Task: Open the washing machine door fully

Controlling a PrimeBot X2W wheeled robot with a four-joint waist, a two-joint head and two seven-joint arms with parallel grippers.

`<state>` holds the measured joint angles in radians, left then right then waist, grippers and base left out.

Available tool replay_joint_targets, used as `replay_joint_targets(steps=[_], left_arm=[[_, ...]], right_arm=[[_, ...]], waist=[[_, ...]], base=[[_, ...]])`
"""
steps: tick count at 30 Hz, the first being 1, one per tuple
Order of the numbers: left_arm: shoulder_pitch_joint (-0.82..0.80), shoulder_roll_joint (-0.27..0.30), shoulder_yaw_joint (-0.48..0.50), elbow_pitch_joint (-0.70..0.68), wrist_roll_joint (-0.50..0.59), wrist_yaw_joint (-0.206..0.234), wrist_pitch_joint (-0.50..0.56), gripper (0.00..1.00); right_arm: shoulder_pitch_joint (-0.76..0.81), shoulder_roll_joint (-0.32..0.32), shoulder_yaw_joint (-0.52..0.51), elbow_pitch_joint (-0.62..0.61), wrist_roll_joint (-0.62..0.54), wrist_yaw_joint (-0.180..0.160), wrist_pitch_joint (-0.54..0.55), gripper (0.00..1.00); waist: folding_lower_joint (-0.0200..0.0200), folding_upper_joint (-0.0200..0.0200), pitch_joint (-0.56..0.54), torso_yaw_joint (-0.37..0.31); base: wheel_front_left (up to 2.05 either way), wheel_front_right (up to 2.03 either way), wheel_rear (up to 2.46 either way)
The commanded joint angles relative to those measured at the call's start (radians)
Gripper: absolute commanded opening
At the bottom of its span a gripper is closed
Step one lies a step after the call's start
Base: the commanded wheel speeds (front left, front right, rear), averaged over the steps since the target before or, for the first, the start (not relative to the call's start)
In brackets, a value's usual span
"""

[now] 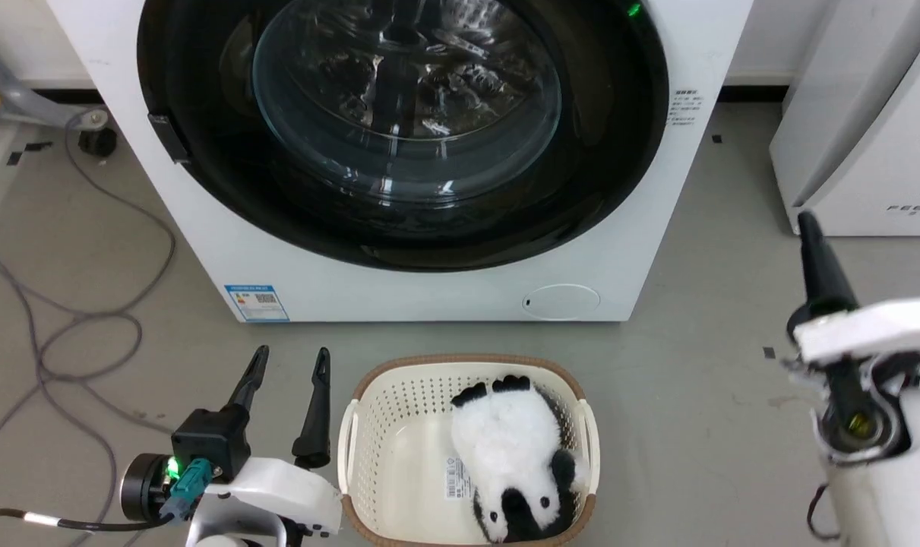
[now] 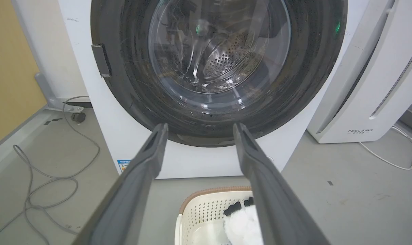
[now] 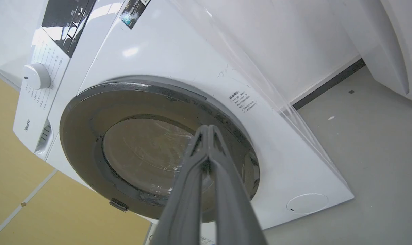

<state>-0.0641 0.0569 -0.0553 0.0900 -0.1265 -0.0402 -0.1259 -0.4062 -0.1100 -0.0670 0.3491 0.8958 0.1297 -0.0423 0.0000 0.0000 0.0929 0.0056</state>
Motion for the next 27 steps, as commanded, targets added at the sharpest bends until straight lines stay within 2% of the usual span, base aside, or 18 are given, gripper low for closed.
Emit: replay_joint_targets(steps=[1,8,16,27], left_arm=[[-0.019,0.008,-0.004,0.002,-0.011,-0.007,-0.012,1.0],[-0.04,0.013,-0.008,-0.005,-0.022,-0.016,-0.027,1.0],[-0.066,0.02,-0.009,-0.011,-0.036,-0.026,-0.043,1.0],[-0.103,0.023,-0.009,-0.021,-0.056,-0.04,-0.065,1.0]], right_arm=[[-0.055,-0.019,-0.003,0.032,0.048,0.001,0.008,0.0],[-0.246,-0.085,0.023,0.171,0.159,0.001,0.04,0.0],[-0.472,-0.144,0.093,0.311,0.233,0.001,0.079,0.0],[-0.779,-0.203,0.254,0.496,0.26,0.001,0.225,0.0]], waist=[[0.0,0.0,0.012,0.004],[0.0,0.0,0.054,0.015],[0.0,0.0,0.11,0.024],[0.0,0.0,0.193,0.031]], base=[[0.0,0.0,0.0],[0.0,0.0,0.0],[0.0,0.0,0.0],[0.0,0.0,0.0]])
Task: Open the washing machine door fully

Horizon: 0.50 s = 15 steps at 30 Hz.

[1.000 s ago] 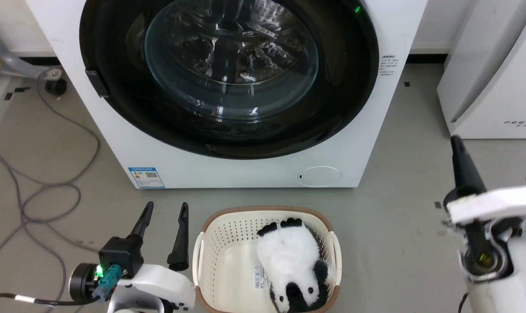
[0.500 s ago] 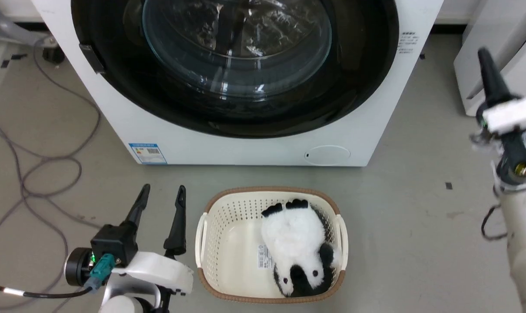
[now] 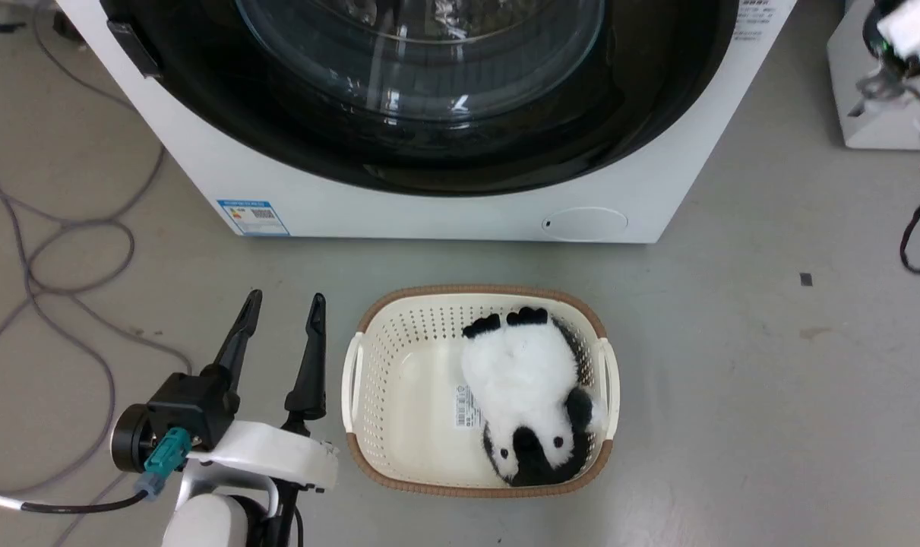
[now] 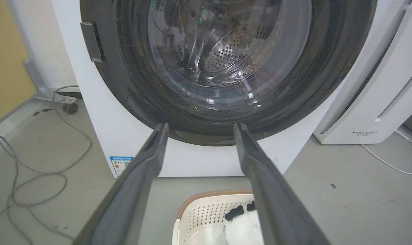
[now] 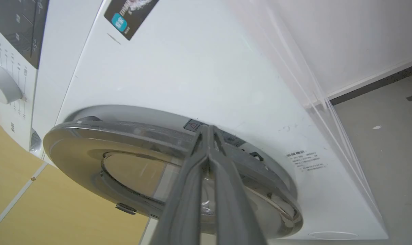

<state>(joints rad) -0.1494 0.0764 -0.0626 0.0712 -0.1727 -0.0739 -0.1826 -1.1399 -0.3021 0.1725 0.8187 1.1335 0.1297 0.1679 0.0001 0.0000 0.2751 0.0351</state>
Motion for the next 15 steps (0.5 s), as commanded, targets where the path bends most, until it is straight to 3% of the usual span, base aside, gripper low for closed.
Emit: replay_joint_targets(steps=[1,15], left_arm=[[-0.021,0.003,-0.002,-0.003,-0.012,-0.007,-0.011,1.0],[-0.068,0.001,-0.003,0.004,-0.028,-0.025,-0.039,1.0]], right_arm=[[-0.07,-0.012,0.028,0.042,0.025,0.001,0.033,0.0],[-0.309,-0.039,0.202,0.155,0.087,0.001,0.289,0.0]], waist=[[-0.0001,0.0,0.017,0.001],[-0.0001,0.0,0.093,0.013]], base=[[0.0,0.0,0.0],[0.0,0.0,0.0]])
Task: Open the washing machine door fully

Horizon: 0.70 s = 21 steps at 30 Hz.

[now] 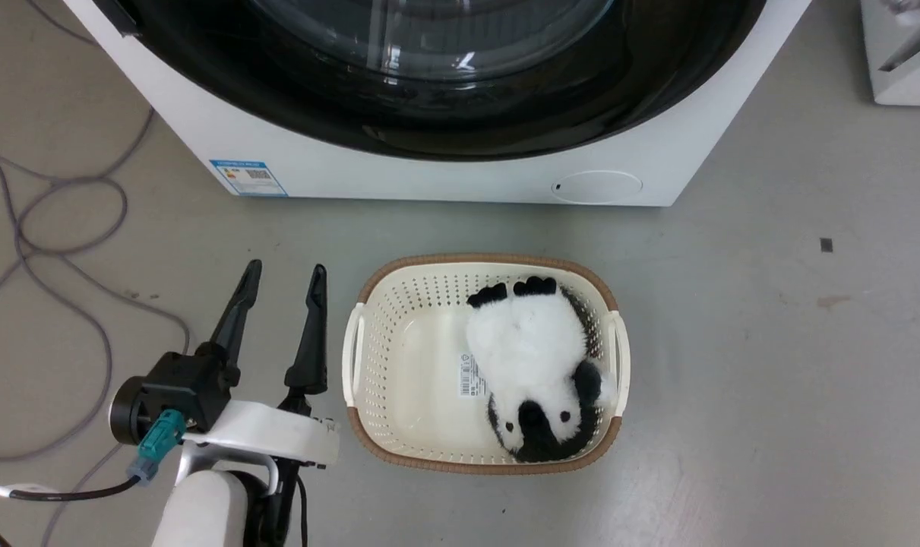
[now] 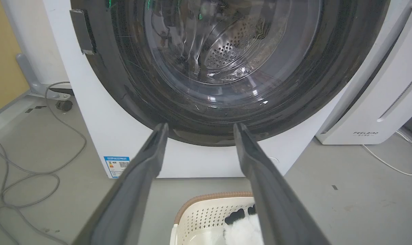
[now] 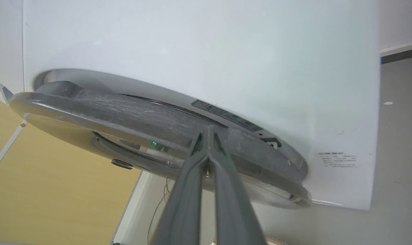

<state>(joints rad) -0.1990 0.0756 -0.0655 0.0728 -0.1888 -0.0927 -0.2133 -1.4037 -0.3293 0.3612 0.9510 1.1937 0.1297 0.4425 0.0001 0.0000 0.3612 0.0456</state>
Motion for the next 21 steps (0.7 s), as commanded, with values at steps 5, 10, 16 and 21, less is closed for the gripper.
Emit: replay_joint_targets(steps=[5,10,16,21], left_arm=[[-0.028,-0.001,0.001,0.006,-0.019,-0.013,-0.019,1.0],[-0.043,-0.004,-0.001,0.009,-0.026,-0.019,-0.029,1.0],[-0.06,-0.008,-0.005,0.019,-0.037,-0.027,-0.041,1.0],[-0.064,-0.012,-0.005,0.027,-0.042,-0.032,-0.048,1.0]], right_arm=[[-0.114,-0.009,0.059,0.066,0.059,0.001,0.066,0.0],[-0.181,0.004,0.102,0.113,0.09,0.001,0.099,0.0],[-0.247,0.004,0.155,0.155,0.133,0.001,0.167,0.0],[-0.264,0.004,0.184,0.163,0.17,0.001,0.244,0.0]], waist=[[-0.0001,0.0,0.033,0.005],[-0.0001,0.0,0.061,0.009],[-0.0001,0.0,0.084,0.016],[-0.0001,0.0,0.088,0.018]], base=[[0.0,0.0,0.0],[0.0,0.0,0.0],[0.0,0.0,0.0],[0.0,0.0,0.0]])
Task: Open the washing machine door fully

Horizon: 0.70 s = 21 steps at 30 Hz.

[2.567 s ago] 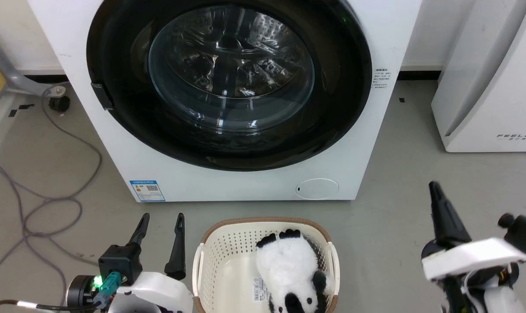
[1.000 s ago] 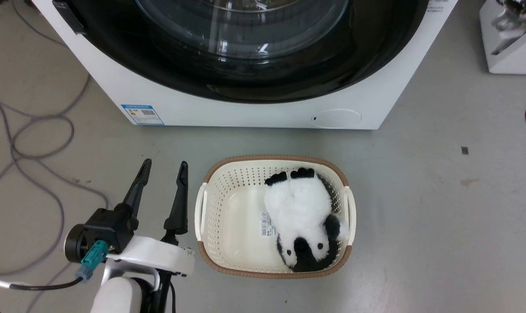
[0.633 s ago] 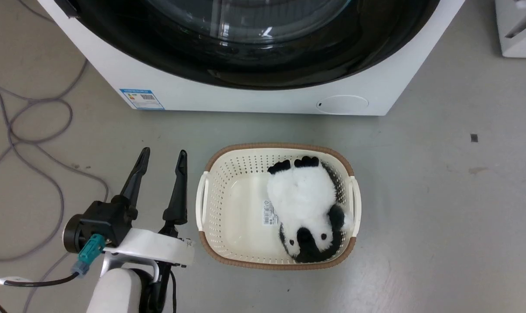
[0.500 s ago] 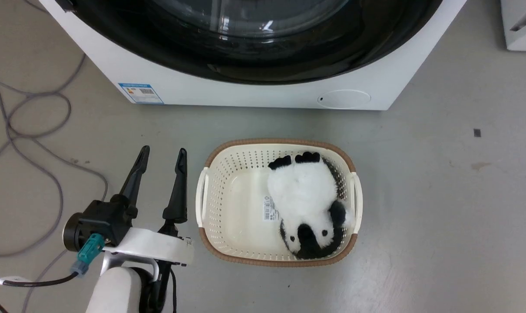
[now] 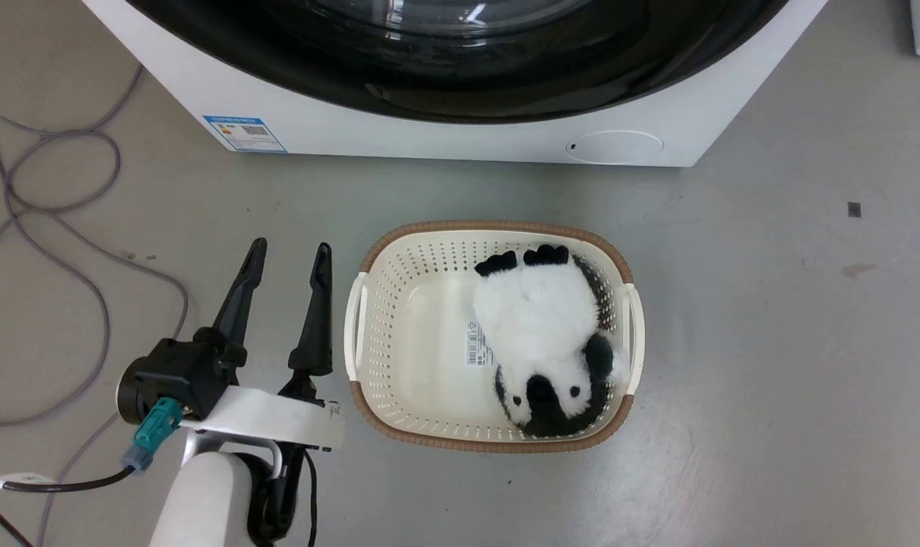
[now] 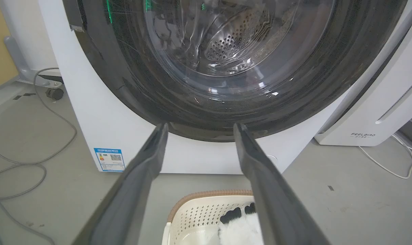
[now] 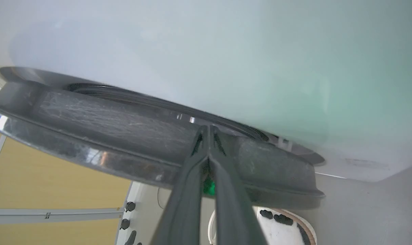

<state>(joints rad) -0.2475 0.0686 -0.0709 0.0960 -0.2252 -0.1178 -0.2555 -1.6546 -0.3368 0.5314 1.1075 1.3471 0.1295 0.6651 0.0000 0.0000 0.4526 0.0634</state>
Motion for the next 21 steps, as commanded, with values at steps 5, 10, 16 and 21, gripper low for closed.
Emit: replay_joint_targets(steps=[5,10,16,21], left_arm=[[-0.013,-0.008,0.0,0.011,-0.004,-0.007,-0.006,1.0],[-0.008,-0.011,-0.005,0.022,-0.004,-0.008,-0.006,1.0],[0.002,-0.014,-0.008,0.039,-0.003,-0.009,-0.006,1.0],[0.022,-0.016,0.0,0.048,-0.004,-0.007,-0.006,1.0]], right_arm=[[0.024,0.013,0.016,-0.023,0.028,0.001,0.066,0.0],[0.078,0.006,0.017,-0.065,0.039,0.001,0.107,0.0],[0.182,-0.015,0.021,-0.134,0.046,0.001,0.131,0.0],[0.288,-0.027,0.019,-0.202,0.063,0.001,0.147,0.0]], waist=[[0.0,0.0,-0.017,-0.001],[0.0,0.0,-0.041,-0.002],[0.0,0.0,-0.087,-0.004],[0.0,0.0,-0.137,-0.008]], base=[[0.0,0.0,0.0],[0.0,0.0,0.0],[0.0,0.0,0.0],[0.0,0.0,0.0]])
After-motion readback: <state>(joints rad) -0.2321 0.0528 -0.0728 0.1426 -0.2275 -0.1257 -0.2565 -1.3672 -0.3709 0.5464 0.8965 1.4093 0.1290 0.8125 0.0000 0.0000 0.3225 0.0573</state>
